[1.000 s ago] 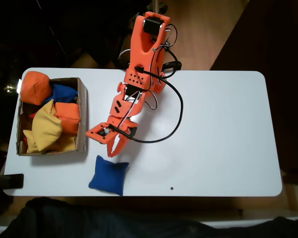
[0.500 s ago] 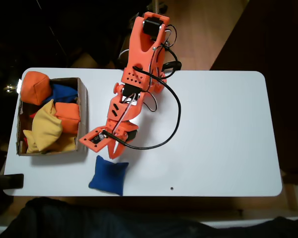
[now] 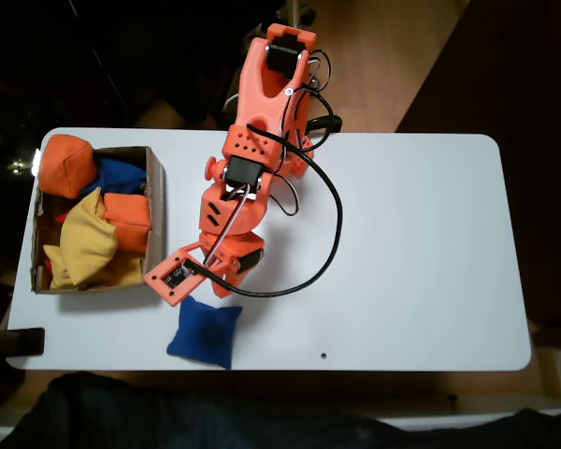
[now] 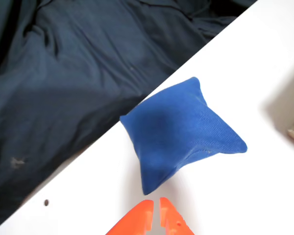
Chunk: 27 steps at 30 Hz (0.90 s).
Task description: Grasp a bag and put it in the box.
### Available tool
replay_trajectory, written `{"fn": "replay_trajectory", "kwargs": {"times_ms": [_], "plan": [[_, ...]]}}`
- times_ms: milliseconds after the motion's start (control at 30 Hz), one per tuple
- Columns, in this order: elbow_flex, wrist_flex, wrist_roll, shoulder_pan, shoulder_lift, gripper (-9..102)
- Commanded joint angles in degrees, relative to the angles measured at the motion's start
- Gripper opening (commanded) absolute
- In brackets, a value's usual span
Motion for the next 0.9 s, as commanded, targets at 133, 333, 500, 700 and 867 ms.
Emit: {"fn": "replay_trajectory", "kwargs": {"times_ms": [133,333,500,700,867], "plan": [[-6.33,5.54,0.53,-0.26,-2.29,0],[-12.48,10.28,1.76,0.62,-6.86,0],[-18.72,14.77,3.25,1.23,-11.43,0],[-23.64,17.84,3.43,2.29,-15.91,0],[-23.82,17.67,0.70,3.34,-17.67,1]]}}
